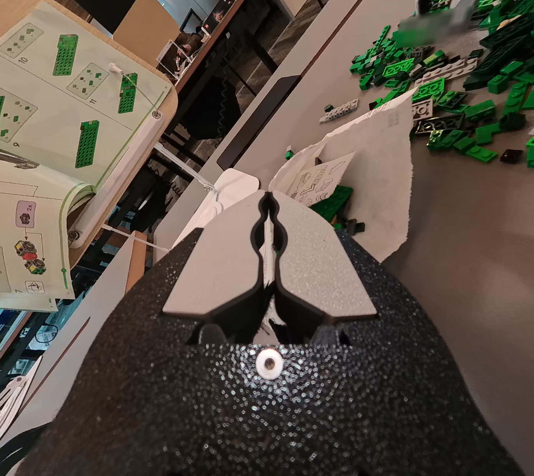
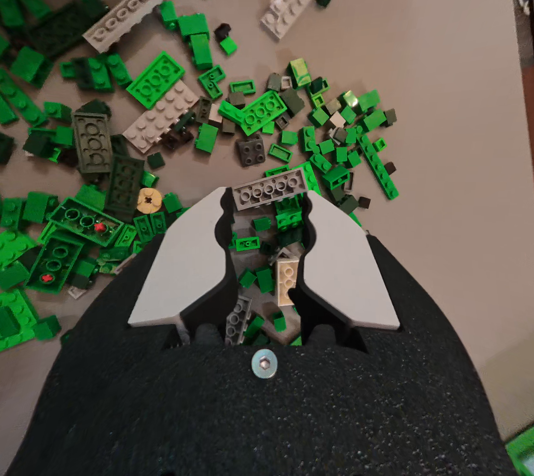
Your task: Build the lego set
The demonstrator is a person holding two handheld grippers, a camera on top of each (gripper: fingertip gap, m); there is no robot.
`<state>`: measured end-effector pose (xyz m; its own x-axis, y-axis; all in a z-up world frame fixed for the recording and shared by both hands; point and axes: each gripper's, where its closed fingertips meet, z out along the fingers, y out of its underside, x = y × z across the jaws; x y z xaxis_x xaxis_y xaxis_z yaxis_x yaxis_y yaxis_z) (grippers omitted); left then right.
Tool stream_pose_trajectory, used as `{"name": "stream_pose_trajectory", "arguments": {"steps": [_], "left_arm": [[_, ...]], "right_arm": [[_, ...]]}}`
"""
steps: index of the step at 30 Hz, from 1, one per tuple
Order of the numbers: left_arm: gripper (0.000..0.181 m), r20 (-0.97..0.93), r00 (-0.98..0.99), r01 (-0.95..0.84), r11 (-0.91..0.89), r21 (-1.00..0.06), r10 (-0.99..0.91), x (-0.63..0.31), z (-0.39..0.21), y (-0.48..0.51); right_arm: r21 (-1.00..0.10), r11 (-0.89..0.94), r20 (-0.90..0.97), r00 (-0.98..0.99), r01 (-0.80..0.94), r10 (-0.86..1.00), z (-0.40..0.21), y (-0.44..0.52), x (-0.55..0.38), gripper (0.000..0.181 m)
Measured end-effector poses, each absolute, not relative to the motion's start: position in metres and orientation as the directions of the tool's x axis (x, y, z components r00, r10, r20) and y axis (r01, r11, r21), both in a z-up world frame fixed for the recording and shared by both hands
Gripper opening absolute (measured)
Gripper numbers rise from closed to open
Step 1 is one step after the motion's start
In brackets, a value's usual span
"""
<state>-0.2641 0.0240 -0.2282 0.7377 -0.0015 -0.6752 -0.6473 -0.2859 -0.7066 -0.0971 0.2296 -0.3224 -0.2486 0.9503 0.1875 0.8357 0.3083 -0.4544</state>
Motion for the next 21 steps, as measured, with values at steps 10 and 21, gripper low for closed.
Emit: {"name": "stream_pose_trajectory", "arguments": {"steps": [10,21], "left_arm": [[0.0,-0.678,0.735,-0.651,-0.286,-0.703,-0.007,-0.263,-0.229,0.024],[0.0,-0.684,0.73,-0.658,-0.286,-0.697,-0.012,-0.262,-0.23,0.025]], "right_arm": [[-0.444,0.348,0.197,-0.288,0.826,0.937,-0.327,0.225,-0.098,0.051],[-0.428,0.273,0.281,-0.16,0.861,0.946,-0.308,0.264,-0.067,0.051]]}}
